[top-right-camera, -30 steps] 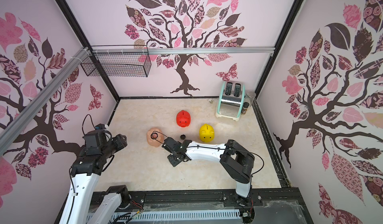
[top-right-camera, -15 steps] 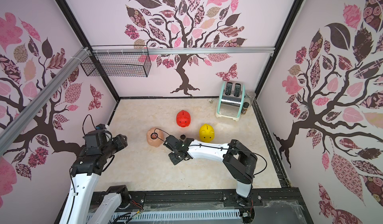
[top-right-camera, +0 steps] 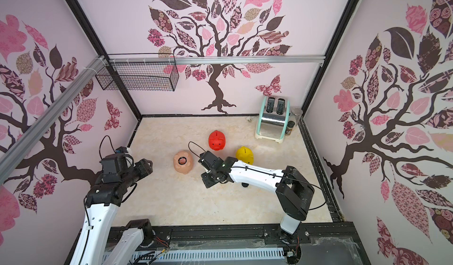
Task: Close piggy banks
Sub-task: Insert the knob into the piggy bank.
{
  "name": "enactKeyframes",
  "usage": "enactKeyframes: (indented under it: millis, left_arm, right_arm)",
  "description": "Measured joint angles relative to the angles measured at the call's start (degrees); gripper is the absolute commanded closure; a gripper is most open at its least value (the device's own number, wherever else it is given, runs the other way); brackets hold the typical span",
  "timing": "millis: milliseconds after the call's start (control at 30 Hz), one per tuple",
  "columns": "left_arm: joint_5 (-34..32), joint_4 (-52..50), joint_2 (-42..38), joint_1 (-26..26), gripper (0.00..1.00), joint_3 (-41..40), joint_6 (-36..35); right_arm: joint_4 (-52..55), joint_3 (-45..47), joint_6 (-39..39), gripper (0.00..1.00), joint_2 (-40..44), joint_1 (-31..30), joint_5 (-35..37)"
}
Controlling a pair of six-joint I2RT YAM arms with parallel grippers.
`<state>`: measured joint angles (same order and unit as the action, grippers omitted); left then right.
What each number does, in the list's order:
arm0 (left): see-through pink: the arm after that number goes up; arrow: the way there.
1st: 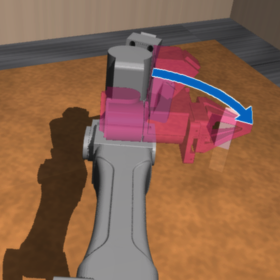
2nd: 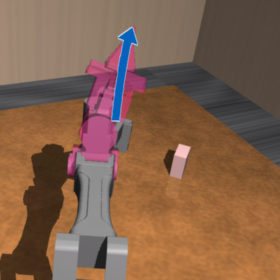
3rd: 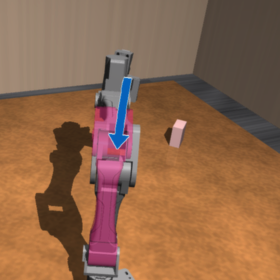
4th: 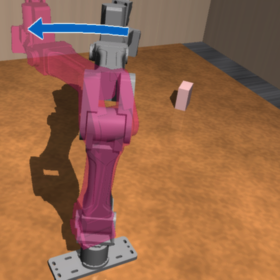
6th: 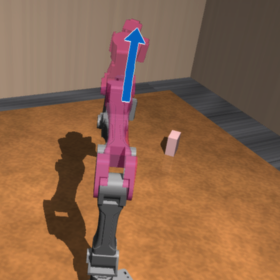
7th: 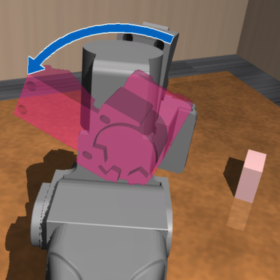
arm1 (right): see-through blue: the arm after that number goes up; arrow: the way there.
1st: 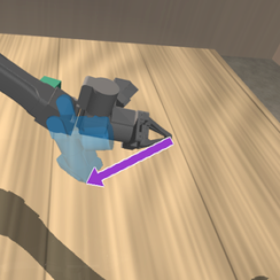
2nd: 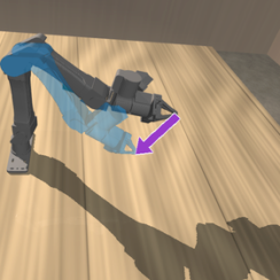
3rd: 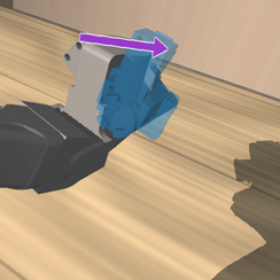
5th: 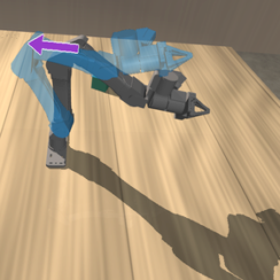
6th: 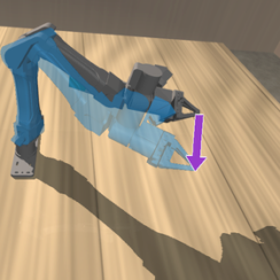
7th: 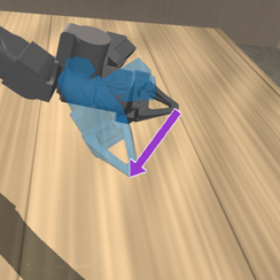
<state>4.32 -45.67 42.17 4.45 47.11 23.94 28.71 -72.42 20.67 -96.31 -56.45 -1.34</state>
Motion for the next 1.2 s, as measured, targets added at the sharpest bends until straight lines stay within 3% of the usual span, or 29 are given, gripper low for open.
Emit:
enactKeyframes:
  millis: [333, 600, 900, 1200]
  left_arm:
    - [9.9, 11.5, 3.0, 0.0, 0.4, -8.1, 11.1]
    - [12.0, 22.9, 7.3, 0.0, 0.4, -10.6, 18.0]
    - [12.9, 32.2, 9.7, 0.0, 0.41, -15.4, 20.3]
    - [14.4, 40.5, 13.2, 0.3, 0.43, -17.3, 21.8]
  right_arm:
    - [1.2, -9.2, -1.2, 1.0, -0.6, 0.3, 1.9]
    - [2.6, -19.9, -3.5, 1.0, -7.6, 0.3, 2.2]
    - [-1.2, -23.8, -15.3, 1.0, -13.4, 0.7, -3.2]
    - [-4.7, -29.0, -23.5, 1.0, -18.7, 1.1, -4.0]
